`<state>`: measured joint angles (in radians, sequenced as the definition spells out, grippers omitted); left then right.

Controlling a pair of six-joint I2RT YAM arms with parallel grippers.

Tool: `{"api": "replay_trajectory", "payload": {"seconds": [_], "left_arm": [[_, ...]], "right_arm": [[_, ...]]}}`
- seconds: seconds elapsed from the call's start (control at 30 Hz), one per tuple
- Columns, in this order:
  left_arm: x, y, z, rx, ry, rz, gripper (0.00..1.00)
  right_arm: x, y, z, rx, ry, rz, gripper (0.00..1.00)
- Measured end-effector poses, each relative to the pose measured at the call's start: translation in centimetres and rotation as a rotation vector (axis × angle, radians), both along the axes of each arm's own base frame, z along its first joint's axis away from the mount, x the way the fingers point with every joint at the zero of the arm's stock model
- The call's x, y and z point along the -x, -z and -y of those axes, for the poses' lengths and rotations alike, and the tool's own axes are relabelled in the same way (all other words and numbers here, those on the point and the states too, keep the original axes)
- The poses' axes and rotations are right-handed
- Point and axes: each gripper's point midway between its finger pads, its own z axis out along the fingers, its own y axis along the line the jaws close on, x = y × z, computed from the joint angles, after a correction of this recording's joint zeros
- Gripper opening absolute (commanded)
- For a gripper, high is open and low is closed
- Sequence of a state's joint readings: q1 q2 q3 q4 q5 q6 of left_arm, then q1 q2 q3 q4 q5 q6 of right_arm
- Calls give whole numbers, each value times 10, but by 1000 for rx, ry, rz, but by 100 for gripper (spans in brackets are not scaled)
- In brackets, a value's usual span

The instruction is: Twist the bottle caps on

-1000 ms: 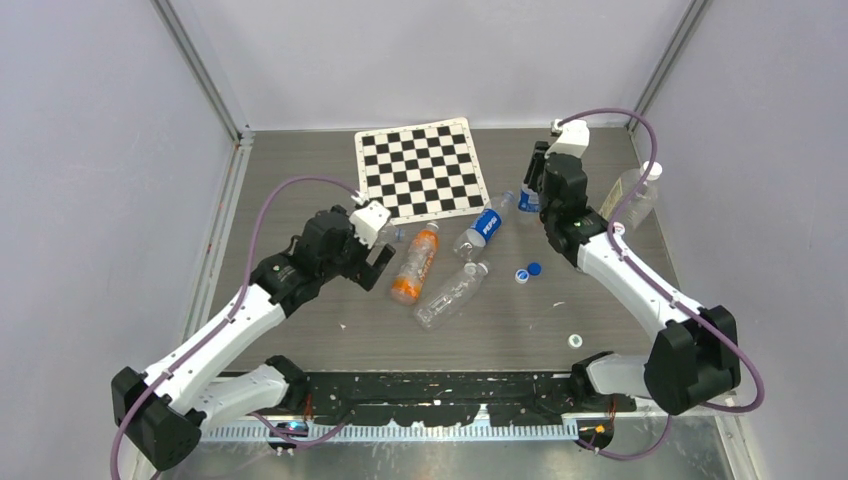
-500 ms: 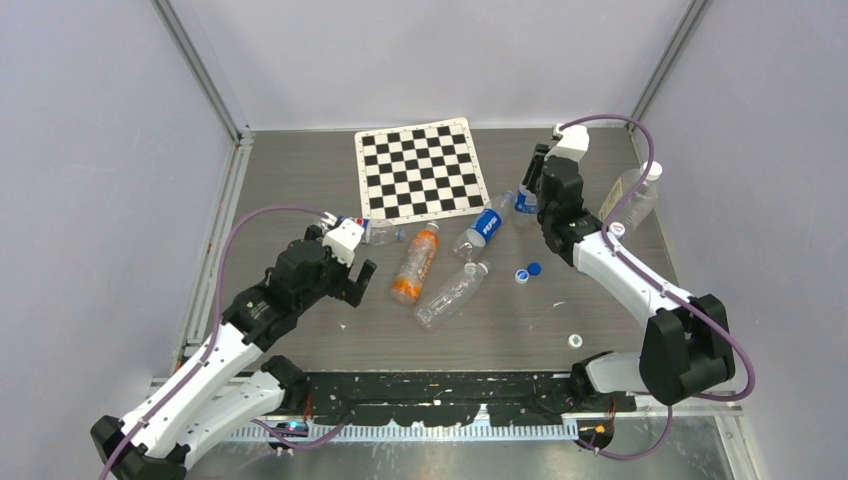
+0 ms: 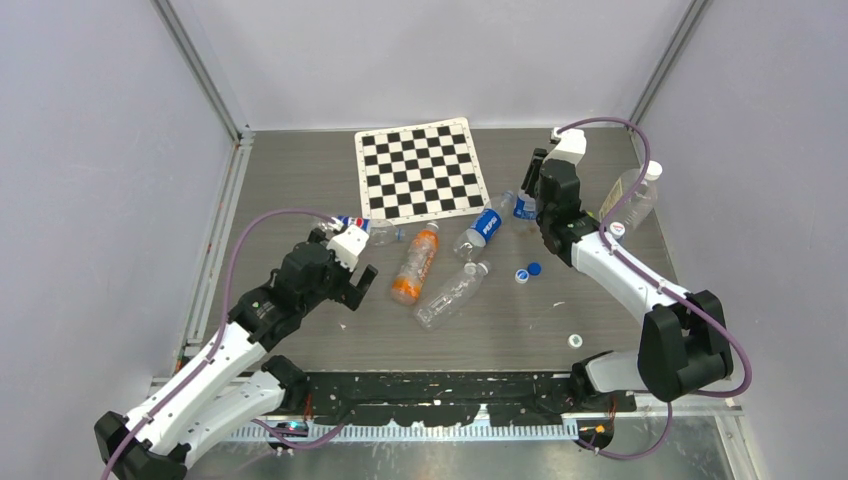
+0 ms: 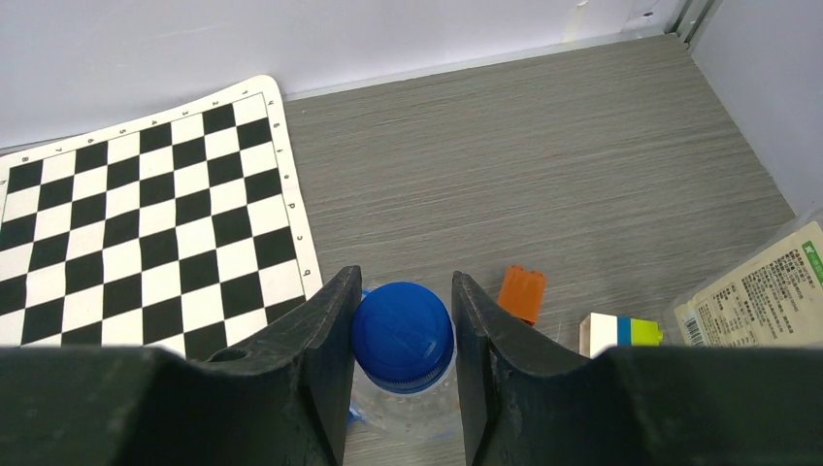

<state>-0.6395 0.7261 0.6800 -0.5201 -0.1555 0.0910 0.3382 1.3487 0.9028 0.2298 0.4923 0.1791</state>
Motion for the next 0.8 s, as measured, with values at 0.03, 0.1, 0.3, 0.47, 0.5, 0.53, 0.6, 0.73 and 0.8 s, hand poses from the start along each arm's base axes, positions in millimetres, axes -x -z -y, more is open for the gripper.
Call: {"api": "replay_trajectory", "payload": {"seconds": [0.03,0.1,0.3,0.47,0.5,0.53,0.6,0.73,0.8], "left_arm": [[0,0,0,-1,0,1,100],[0,0,0,-1,1,3,100],[0,1,-1,-3,4,8,100],[0,2,-1,-11,10,11,100],[0,2,-1,-11,10,11,100],[0,2,-1,-12,11,11,100],[1,2,-1,-12,14,11,100],[1,2,-1,-13,15,10,100],[1,2,-1,-13,15,10,100]], "right_arm": [[0,0,0,0,-1,0,21],[0,0,-1,0,-4,-1,27],[0,1,-2,-1,-9,-3,40],[1,0,-2,-2,-12,-4,42],[1,0,-2,-3,-15,-4,42],[2,0,-2,-3,-17,-4,43],[4,1,-4,-6,-27,-4,44],[7,1,-6,-12,-50,-4,46],[9,1,-7,-14,-57,-1,48]]}}
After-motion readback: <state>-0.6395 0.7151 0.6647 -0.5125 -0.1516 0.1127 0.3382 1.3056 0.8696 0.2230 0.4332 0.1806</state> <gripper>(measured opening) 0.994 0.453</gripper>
